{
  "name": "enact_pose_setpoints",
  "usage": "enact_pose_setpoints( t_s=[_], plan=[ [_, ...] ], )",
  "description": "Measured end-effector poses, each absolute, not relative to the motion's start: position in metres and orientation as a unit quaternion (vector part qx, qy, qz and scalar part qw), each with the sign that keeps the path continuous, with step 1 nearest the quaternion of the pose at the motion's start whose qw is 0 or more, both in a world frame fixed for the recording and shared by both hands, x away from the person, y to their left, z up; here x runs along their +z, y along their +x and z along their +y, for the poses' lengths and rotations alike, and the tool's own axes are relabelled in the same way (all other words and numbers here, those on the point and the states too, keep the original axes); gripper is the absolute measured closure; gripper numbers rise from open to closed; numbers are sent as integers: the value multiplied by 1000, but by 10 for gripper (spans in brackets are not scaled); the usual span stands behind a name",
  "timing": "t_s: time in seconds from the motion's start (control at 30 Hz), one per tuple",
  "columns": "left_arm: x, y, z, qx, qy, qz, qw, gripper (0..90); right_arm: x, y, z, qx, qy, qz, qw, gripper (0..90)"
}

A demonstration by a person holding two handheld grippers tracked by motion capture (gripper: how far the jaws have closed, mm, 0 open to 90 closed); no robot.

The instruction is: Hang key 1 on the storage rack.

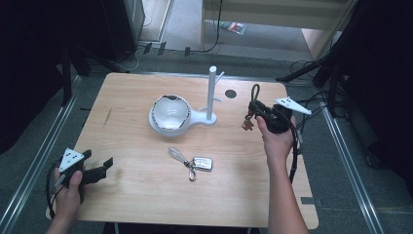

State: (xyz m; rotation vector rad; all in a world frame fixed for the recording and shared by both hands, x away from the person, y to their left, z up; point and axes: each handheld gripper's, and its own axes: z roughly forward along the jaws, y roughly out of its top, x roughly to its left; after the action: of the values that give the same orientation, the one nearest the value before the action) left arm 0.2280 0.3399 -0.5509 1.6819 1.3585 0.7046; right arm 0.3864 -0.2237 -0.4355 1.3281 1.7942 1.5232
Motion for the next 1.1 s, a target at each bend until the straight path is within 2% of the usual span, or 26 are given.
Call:
enact_pose_setpoints(
  t_s=[0.5,0.77,1.1],
  plan=[
    [-551,227,340,277,675,535,426,14,-418,412,-197,566,421,672,224,700],
    [-551,227,341,275,676,533,428,5,-410,422,-185,556,413,680,240,699],
    [-551,227,341,272,677,532,429,6,-404,430,-179,553,408,686,238,698]
  ],
)
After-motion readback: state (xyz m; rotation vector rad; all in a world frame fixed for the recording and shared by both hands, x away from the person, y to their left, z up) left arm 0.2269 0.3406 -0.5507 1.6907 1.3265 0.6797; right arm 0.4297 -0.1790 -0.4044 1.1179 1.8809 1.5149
